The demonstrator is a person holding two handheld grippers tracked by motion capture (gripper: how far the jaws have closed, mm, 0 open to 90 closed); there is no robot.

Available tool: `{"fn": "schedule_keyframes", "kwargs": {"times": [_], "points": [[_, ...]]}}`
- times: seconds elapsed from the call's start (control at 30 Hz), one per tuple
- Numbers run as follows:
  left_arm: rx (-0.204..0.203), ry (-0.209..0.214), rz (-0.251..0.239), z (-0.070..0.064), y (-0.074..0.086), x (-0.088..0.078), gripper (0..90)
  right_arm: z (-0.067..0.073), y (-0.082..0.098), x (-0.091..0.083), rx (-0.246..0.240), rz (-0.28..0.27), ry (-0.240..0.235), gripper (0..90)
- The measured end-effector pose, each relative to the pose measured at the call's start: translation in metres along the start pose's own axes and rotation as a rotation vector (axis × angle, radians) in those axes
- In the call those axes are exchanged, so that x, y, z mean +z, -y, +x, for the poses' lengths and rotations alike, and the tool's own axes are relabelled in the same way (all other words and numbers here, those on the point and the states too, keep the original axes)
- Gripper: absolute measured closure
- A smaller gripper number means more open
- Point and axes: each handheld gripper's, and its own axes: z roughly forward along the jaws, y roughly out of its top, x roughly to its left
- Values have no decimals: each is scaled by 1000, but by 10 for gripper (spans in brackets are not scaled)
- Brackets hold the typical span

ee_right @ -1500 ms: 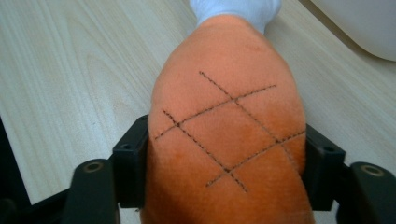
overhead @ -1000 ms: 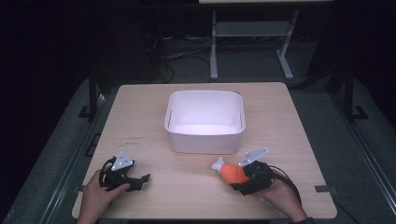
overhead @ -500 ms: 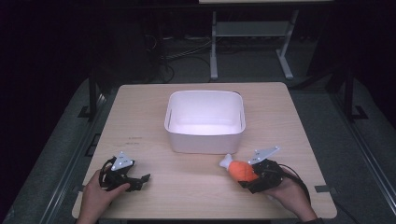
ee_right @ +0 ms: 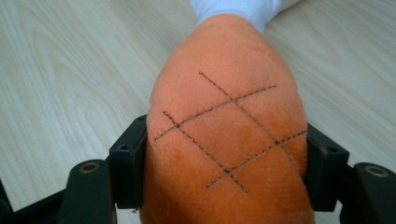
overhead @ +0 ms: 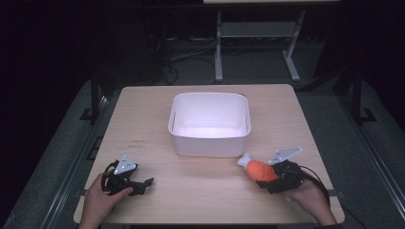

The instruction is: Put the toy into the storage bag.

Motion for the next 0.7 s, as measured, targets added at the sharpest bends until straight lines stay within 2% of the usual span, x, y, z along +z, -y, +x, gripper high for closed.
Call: {"fn": "schedule_keyframes", "kwargs": {"times": [0.7], "points": [[0, 0, 0, 0, 0, 0, 131, -33, 8, -14, 29, -43, 57, 304]]}}
